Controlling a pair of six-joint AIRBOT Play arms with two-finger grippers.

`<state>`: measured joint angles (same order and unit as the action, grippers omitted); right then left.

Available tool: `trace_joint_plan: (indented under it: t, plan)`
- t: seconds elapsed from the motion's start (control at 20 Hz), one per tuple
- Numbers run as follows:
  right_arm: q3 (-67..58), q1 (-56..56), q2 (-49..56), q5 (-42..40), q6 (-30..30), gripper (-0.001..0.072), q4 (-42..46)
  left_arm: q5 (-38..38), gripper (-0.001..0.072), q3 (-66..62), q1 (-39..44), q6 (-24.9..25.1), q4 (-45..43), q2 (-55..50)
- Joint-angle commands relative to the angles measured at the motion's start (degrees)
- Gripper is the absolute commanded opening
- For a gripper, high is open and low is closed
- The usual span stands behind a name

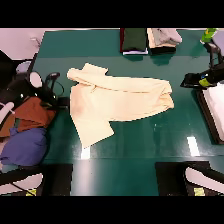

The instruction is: Fold the shirts.

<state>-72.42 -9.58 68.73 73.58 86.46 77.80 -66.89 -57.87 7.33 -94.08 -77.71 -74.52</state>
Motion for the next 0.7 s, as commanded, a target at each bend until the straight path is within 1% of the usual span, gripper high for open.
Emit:
trace_joint_plan:
  t: [0.0, 0.25, 0.35, 0.45, 0.5, 0.55, 0.6, 0.65]
  plan:
    - [3.26, 0.24, -0.50, -0.63, 0.02, 0.0458, -2.34, 10.05, 0.0508, 8.52, 0.02, -0.39, 7.02, 1.20]
    - [5.44, 1.18, -0.52, -1.53, 0.02, 0.0458, -3.23, 14.14, 0.0506, 9.51, 0.13, -0.33, 9.16, 0.90]
    - [6.12, 1.29, -0.50, -1.60, 0.04, 0.0458, -3.32, 16.15, 0.0476, 9.51, 0.13, 0.09, 10.69, 0.83]
    - [6.08, 1.29, -0.50, -1.62, 0.04, 0.0458, -3.26, 16.55, 0.0474, 9.51, 0.13, 0.11, 10.67, 0.79]
    - [6.08, 1.22, -0.50, -1.38, 0.04, 0.0458, -3.21, 16.55, 0.0345, 9.51, 0.13, 0.20, 10.67, 0.79]
    - [6.10, 1.22, -0.50, -1.14, 0.04, 0.0458, -3.19, 16.61, 0.0150, 9.51, 0.13, 1.68, 10.75, 0.79]
    - [6.08, 1.22, -0.50, -0.94, 0.04, 0.0458, -3.21, 16.96, 0.0042, 9.51, 0.13, 2.05, 10.75, 0.79]
    - [6.10, 1.22, -0.46, -0.57, 0.04, 0.0458, -3.21, 16.85, 0.0025, 9.31, 0.13, 3.10, 10.71, 0.81]
